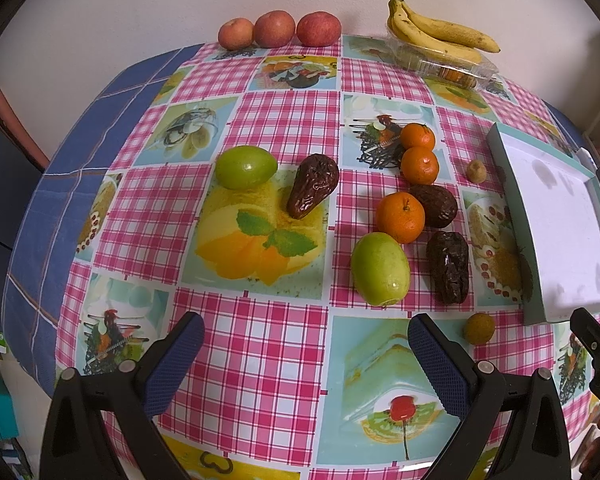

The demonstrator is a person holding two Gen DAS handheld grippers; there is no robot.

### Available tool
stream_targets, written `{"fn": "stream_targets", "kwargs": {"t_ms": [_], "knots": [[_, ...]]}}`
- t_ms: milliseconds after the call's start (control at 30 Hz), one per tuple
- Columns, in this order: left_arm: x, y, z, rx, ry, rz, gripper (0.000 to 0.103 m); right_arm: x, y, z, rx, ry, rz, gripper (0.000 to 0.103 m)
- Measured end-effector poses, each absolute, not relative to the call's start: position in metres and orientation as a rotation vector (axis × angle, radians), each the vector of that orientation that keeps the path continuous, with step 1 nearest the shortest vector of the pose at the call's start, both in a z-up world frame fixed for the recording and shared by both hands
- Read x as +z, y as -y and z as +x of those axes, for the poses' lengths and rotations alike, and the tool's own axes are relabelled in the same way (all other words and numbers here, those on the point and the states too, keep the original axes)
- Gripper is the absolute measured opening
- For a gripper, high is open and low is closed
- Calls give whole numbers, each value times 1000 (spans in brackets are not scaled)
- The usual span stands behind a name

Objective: Organize fruits

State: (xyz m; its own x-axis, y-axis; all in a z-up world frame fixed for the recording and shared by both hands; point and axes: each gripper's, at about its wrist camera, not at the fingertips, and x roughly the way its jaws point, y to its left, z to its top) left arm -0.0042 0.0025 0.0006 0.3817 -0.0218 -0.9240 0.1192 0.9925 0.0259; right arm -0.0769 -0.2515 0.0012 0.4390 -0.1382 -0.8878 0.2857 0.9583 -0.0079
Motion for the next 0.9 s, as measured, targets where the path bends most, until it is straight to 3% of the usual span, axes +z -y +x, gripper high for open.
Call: {"fn": "stream_targets", "kwargs": {"t_ms": [900], "knots": [[40, -4, -25, -121, -1086, 85, 103, 41, 231, -101, -226, -953, 120, 103]]}}
